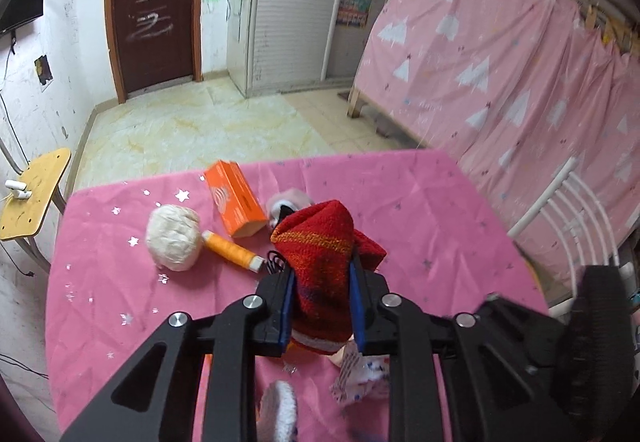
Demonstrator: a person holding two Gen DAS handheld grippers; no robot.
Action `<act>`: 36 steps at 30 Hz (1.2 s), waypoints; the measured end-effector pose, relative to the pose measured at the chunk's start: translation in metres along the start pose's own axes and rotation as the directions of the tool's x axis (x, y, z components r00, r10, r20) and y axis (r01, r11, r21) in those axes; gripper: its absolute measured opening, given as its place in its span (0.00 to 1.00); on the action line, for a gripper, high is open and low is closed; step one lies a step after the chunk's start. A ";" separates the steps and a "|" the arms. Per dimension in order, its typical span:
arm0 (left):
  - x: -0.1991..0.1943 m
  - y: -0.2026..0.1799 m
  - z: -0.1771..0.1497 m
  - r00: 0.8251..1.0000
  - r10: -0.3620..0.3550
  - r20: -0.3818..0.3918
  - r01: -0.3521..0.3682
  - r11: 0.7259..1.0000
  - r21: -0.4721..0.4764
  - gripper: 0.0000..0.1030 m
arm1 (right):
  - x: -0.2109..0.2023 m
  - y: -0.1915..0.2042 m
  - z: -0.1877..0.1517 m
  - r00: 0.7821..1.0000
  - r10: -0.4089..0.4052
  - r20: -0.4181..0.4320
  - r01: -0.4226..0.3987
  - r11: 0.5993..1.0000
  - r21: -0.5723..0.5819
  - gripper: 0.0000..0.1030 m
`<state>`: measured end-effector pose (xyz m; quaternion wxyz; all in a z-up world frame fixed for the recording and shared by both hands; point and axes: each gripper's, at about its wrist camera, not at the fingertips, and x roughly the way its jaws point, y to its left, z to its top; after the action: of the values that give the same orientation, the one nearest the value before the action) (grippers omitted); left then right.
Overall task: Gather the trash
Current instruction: 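Grasp the red knitted hat with the left tool while the right tool grasps the white printed plastic bag, then carry the hat and bag over the yellow bin and open both tools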
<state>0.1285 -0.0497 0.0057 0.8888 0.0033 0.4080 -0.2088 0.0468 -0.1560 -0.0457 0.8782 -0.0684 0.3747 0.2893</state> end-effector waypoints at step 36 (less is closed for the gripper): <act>-0.048 -0.075 -0.008 0.992 -0.100 0.077 0.093 0.991 0.097 0.14 | -0.117 -0.082 -0.051 0.943 -0.255 0.213 0.194 0.944 0.268 0.33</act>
<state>0.0668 -0.0996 0.0475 0.8923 0.0165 0.3610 -0.2704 -0.0034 -0.2939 -0.0083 0.9466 0.0335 0.2861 0.1446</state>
